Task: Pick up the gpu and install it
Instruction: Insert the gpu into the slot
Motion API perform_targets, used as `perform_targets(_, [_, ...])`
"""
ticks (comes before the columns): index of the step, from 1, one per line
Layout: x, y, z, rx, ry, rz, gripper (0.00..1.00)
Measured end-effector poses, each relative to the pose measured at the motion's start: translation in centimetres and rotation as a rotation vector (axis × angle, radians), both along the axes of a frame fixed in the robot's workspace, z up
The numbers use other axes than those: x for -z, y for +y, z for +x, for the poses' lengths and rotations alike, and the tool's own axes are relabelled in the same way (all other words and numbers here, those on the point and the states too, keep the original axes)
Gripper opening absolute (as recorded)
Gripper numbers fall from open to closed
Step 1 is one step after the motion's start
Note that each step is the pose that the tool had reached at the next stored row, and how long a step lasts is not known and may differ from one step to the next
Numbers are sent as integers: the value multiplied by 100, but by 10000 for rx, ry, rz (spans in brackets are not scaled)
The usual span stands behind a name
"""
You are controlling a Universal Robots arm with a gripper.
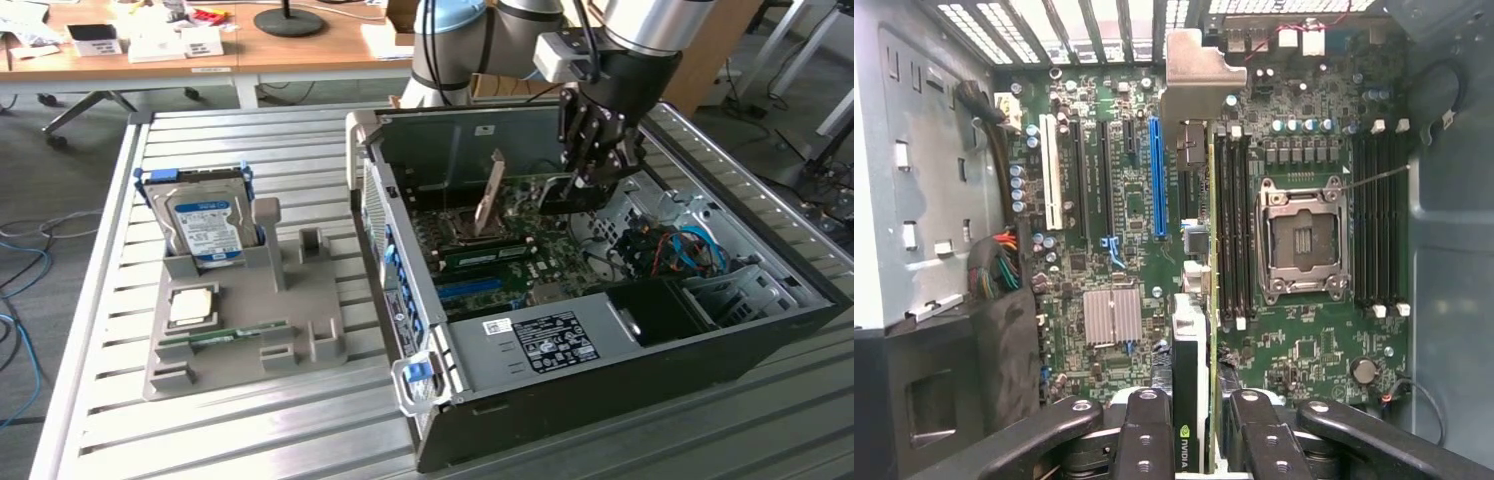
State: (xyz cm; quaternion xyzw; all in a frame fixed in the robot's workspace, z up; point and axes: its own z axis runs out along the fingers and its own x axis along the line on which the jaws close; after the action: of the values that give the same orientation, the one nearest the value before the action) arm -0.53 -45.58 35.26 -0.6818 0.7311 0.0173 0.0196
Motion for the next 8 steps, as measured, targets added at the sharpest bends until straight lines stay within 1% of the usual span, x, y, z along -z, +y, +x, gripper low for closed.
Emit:
perform_targets(4, [7, 0, -24, 1, -3, 4, 27])
perform_targets(8, [53, 0, -35, 0, -2, 1, 27])
